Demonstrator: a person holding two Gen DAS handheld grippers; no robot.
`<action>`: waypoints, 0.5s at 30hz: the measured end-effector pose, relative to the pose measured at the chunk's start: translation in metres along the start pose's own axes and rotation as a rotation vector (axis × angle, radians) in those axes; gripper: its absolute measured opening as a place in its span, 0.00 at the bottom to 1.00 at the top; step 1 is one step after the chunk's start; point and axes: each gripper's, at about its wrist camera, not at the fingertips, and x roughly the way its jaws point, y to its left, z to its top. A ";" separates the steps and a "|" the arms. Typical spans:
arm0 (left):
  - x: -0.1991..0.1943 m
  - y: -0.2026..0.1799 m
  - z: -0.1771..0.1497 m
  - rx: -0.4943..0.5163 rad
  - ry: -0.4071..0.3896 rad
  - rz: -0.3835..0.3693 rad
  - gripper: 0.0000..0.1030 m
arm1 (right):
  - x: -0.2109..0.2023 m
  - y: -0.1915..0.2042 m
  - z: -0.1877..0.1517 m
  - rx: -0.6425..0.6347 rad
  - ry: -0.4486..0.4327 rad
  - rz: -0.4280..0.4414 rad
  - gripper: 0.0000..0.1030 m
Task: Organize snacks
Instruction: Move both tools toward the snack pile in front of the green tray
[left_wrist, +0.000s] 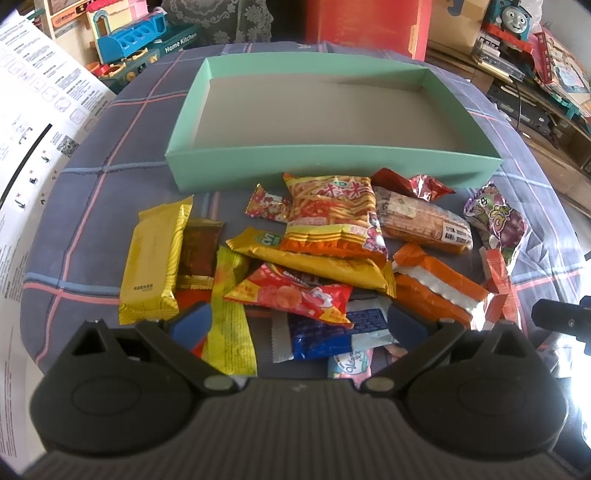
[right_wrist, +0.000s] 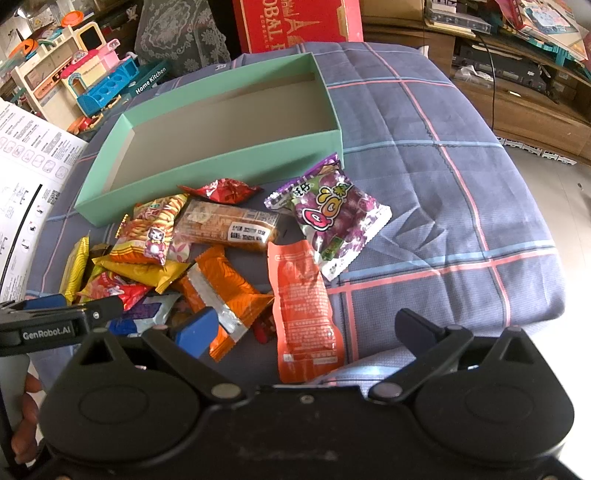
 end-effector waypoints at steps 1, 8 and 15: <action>0.000 0.000 0.000 0.001 0.000 0.000 1.00 | 0.000 0.000 0.000 -0.001 0.000 0.000 1.00; 0.001 0.000 0.001 0.002 0.004 -0.004 1.00 | 0.003 0.002 0.000 -0.011 0.002 0.005 1.00; 0.004 0.006 0.018 0.023 -0.028 0.029 1.00 | 0.003 0.010 0.003 -0.079 -0.022 0.033 1.00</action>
